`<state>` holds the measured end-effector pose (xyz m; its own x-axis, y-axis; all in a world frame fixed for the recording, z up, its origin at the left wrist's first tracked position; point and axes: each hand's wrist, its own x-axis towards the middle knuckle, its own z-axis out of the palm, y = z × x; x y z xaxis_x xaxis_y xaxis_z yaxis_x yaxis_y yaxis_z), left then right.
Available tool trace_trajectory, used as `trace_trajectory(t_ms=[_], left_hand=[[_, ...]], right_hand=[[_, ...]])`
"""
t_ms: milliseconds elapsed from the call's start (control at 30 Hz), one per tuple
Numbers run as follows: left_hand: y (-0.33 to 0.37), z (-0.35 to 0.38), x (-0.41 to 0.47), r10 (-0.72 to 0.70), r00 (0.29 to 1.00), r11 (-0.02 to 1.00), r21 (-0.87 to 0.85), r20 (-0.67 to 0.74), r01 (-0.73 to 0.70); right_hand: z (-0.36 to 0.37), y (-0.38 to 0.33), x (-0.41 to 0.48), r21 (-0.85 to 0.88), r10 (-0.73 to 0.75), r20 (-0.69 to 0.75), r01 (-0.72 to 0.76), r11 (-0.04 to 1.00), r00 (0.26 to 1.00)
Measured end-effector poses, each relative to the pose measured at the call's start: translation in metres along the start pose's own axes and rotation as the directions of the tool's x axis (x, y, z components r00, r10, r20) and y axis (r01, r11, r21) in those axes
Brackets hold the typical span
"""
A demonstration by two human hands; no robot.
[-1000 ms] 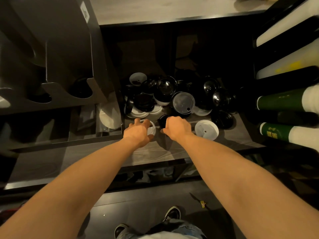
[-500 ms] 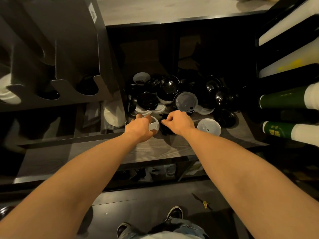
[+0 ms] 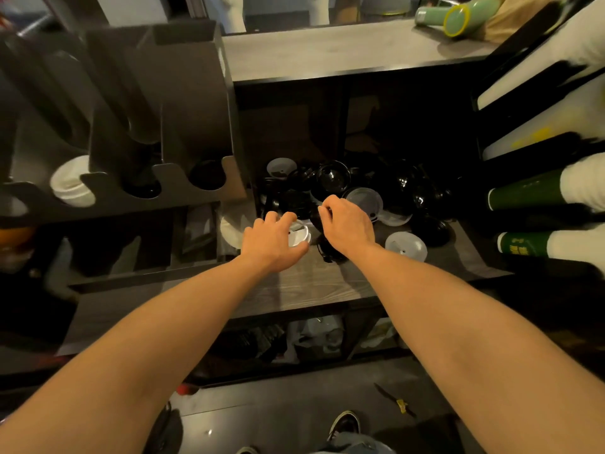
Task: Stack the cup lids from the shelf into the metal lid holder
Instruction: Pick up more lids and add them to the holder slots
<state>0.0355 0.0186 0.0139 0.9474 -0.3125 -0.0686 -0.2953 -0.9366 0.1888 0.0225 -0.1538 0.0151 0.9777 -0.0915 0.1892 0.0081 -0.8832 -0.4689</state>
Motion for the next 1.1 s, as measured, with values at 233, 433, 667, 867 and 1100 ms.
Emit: trace_trajectory(t_ms=[233, 433, 667, 867, 1100], left_hand=[[-0.043, -0.038, -0.042, 0.035, 0.994, 0.997, -0.059, -0.106, -0.041], [-0.103, -0.078, -0.086, 0.083, 0.963, 0.988, -0.102, -0.258, -0.113], [-0.175, -0.142, -0.123, 0.096, 0.829, 0.983, -0.077, -0.552, -0.165], [-0.23, -0.187, -0.117, -0.008, 0.79, 0.991, -0.108, -0.612, -0.073], [-0.266, -0.216, -0.09, -0.097, 0.864, 0.983, -0.181, -0.493, 0.007]], right_hand=[[0.003, -0.065, -0.022, -0.049, 0.073, -0.022, -0.074, 0.996, 0.997], [0.014, -0.135, -0.03, 0.085, 0.049, 0.064, -0.054, 0.995, 0.997], [0.025, -0.234, -0.024, 0.188, -0.071, 0.145, 0.043, 0.981, 0.987], [0.01, -0.305, -0.009, 0.257, -0.329, 0.124, 0.29, 0.922, 0.936], [0.005, -0.354, 0.036, 0.13, -0.374, 0.31, 0.35, 0.928, 0.874]])
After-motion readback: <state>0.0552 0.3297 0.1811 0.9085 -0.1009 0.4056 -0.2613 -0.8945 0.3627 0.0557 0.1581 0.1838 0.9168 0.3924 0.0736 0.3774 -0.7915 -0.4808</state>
